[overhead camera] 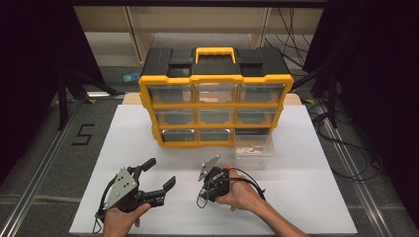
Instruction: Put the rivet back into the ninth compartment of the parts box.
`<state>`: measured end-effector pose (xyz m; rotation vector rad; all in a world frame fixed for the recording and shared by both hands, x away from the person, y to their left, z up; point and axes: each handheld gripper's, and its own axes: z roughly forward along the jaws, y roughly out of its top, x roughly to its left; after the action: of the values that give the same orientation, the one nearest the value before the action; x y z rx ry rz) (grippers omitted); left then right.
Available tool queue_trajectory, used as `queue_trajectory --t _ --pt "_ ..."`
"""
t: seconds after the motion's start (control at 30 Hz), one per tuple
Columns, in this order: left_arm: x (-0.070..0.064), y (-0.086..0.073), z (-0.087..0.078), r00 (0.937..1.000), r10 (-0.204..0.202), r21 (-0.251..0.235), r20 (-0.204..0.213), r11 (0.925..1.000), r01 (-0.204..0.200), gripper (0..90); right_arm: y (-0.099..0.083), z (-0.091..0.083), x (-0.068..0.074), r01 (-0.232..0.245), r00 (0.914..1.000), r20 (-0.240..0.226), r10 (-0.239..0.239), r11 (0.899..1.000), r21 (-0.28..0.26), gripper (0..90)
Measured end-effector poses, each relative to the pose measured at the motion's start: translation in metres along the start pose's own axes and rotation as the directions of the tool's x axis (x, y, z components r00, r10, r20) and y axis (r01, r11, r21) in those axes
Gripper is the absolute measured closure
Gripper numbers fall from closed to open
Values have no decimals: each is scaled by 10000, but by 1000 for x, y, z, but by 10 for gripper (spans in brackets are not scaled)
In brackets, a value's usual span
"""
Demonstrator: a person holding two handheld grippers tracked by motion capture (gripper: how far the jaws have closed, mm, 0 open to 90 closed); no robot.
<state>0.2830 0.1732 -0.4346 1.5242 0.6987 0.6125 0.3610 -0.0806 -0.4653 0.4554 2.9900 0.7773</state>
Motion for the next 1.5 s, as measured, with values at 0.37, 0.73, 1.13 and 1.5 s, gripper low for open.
queue_trajectory --t 0.37,0.73,1.13,1.5 --pt "0 0 0 10000 -52 26 9 10000 52 161 1 5 -6 173 9997 143 -177 9994 287 794" --pt "0 0 0 9999 -141 -15 1 9999 141 160 4 -8 -9 166 9992 374 -163 9998 -99 803" --pt "0 -1 1 9999 -121 9 -21 9999 121 160 10 -63 -17 264 9934 1145 -87 9878 -1535 803" --pt "0 0 0 10000 -55 9 -4 10000 55 160 6 -111 -26 194 9839 1762 291 9634 -2674 803"
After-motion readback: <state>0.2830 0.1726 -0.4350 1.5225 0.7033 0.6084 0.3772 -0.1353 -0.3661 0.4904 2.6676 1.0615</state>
